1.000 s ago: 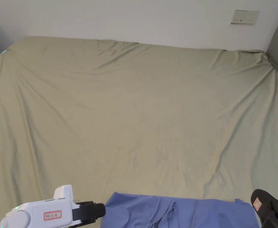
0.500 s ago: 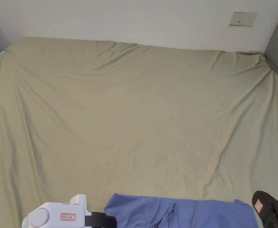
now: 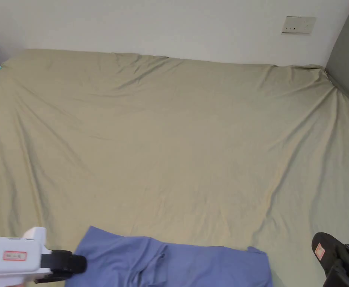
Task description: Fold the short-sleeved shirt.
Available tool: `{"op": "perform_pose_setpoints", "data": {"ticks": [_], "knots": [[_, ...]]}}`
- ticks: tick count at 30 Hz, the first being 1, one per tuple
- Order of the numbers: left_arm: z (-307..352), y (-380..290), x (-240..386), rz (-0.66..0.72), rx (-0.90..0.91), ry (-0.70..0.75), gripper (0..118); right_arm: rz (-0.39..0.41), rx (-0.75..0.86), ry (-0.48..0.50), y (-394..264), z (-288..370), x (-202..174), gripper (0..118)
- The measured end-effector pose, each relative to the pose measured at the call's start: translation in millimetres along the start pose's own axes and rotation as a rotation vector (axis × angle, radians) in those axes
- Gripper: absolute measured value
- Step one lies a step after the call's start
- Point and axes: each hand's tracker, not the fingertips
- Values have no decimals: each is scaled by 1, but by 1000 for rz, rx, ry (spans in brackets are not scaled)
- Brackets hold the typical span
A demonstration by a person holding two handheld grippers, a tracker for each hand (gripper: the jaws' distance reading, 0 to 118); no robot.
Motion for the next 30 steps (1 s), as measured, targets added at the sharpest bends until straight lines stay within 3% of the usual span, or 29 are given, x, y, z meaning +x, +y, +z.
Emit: {"op": "perform_pose_setpoints", "data": {"ticks": [5, 11, 19, 23, 24, 26, 27, 30], "knots": [[48, 20, 1, -55, 48, 174, 9, 24, -1, 14, 2, -3, -7, 0], [39, 14, 81, -141, 41, 143, 9, 3, -10, 23, 0, -7, -6, 0], [-60, -11, 205, -301, -90, -14, 9, -1, -34, 3, -7, -3, 4, 0], [-129, -35, 245, -423, -192, -13, 9, -25, -32, -23, -8, 4, 14, 0], [-143, -40, 250, -361, -198, -17, 9, -28, -35, -30, -9, 4, 17, 0], [-172, -53, 258, -377, -237, -24, 10, -40, -36, -45, -9, 7, 22, 0], [-184, -60, 260, -379, -245, -12, 15, -46, -34, -48, -9, 8, 24, 0], [-207, -67, 256, -409, -252, 72, 57, -55, -30, -63, -10, 12, 29, 0]]}}
